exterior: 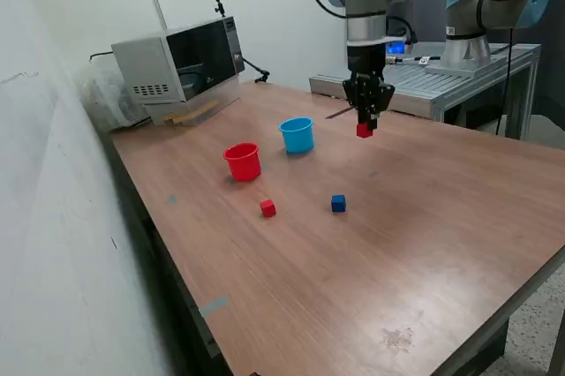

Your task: Place red objects in the red bin, and blue objects in the blue bin.

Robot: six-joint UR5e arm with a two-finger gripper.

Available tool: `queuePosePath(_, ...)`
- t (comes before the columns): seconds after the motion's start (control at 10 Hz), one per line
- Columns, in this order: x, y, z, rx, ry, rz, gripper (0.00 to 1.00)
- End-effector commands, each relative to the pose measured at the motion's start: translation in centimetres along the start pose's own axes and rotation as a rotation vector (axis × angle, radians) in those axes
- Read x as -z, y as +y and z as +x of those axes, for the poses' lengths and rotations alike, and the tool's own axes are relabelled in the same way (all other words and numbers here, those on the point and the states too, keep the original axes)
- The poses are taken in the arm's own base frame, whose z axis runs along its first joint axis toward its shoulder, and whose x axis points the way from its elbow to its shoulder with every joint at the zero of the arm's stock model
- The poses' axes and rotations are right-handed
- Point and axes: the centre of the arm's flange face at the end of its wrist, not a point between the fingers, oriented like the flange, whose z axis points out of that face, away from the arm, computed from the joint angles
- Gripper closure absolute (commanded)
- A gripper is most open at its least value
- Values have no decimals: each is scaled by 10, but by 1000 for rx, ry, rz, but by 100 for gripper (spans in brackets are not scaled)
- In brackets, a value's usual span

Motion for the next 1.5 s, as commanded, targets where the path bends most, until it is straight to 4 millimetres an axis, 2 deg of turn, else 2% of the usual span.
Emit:
queuePosePath(0.0,72,12,-7,19,4,-78,100)
queuePosePath(0.1,84,18,-8,34,2,-102,100)
queuePosePath(0.2,102,43,-55,-36,-37,-141,100)
queuePosePath(0.4,117,70,-108,-120,-60,-184,100)
queuePosePath(0.5,119,83,-131,-152,-67,-199,100)
queuePosePath(0.7,104,106,-184,-224,-81,-191,100)
queuePosePath(1.1,65,139,-194,-225,-76,-168,100)
queuePosePath(1.4,37,151,-193,-220,-73,-162,100)
